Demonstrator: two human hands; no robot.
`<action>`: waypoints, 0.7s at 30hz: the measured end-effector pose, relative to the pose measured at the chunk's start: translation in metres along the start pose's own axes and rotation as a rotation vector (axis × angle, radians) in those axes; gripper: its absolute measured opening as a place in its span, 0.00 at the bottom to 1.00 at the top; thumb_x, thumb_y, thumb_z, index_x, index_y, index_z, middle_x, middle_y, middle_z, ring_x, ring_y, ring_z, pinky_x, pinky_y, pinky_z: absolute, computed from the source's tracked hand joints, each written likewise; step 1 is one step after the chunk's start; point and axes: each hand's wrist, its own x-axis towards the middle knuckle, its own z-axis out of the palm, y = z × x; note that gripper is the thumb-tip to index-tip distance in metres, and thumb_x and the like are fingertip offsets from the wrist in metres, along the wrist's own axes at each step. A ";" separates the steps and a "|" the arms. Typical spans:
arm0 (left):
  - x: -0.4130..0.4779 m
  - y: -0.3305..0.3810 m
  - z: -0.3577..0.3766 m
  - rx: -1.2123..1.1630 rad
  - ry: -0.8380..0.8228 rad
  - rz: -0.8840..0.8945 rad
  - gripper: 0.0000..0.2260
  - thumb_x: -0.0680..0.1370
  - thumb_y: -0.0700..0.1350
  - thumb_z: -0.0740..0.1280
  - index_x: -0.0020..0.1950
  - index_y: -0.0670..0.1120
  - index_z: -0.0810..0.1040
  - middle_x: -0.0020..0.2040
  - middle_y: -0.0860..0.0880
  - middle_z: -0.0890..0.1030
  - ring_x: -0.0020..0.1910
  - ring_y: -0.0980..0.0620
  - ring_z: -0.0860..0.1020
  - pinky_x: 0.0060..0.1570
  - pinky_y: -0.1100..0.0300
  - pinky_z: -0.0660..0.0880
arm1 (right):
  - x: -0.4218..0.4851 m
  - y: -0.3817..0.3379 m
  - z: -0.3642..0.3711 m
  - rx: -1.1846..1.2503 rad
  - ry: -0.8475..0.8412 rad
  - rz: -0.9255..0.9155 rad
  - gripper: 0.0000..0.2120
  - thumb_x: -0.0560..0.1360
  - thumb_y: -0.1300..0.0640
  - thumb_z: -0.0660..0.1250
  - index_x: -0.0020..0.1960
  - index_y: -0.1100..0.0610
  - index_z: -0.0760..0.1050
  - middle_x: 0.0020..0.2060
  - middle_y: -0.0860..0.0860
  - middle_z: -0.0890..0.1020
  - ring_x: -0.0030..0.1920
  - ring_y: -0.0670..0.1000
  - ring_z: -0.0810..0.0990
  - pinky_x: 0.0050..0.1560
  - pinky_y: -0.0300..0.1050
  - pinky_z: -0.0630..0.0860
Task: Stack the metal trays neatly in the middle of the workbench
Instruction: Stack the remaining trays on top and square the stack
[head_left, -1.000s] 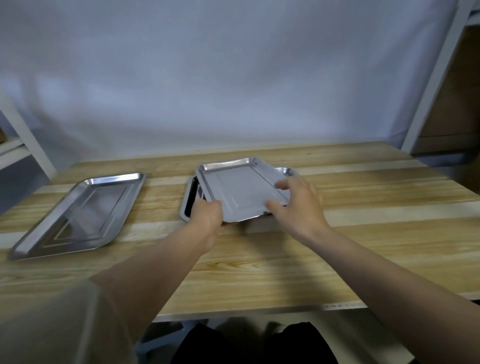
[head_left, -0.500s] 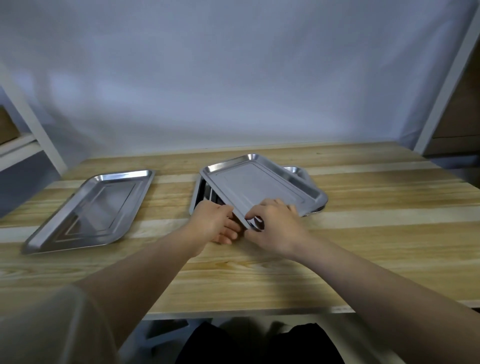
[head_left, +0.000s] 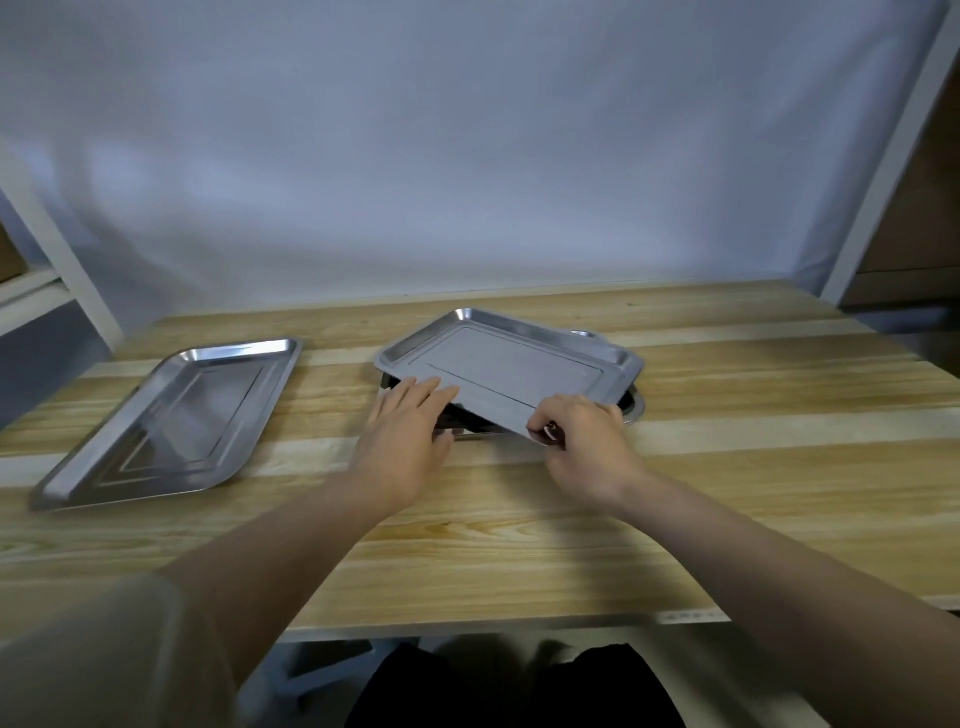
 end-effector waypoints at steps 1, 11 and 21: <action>0.001 0.000 0.001 0.021 -0.009 0.014 0.24 0.81 0.50 0.59 0.77 0.54 0.57 0.78 0.52 0.58 0.78 0.50 0.50 0.77 0.51 0.45 | 0.000 0.004 -0.001 0.000 0.011 0.009 0.15 0.68 0.69 0.63 0.44 0.49 0.70 0.47 0.47 0.78 0.53 0.52 0.74 0.53 0.43 0.57; 0.011 0.010 0.000 0.013 0.014 0.047 0.16 0.81 0.49 0.60 0.69 0.51 0.72 0.64 0.50 0.74 0.64 0.48 0.68 0.65 0.55 0.63 | -0.004 0.022 -0.007 -0.022 0.118 0.133 0.21 0.67 0.76 0.58 0.49 0.55 0.77 0.47 0.48 0.81 0.50 0.51 0.72 0.65 0.42 0.57; 0.013 0.013 0.000 -0.063 0.017 0.020 0.11 0.80 0.46 0.62 0.60 0.54 0.79 0.53 0.50 0.76 0.56 0.49 0.71 0.54 0.54 0.71 | -0.002 0.016 -0.008 -0.103 0.134 0.131 0.13 0.75 0.64 0.63 0.52 0.49 0.79 0.48 0.44 0.83 0.55 0.50 0.76 0.73 0.53 0.52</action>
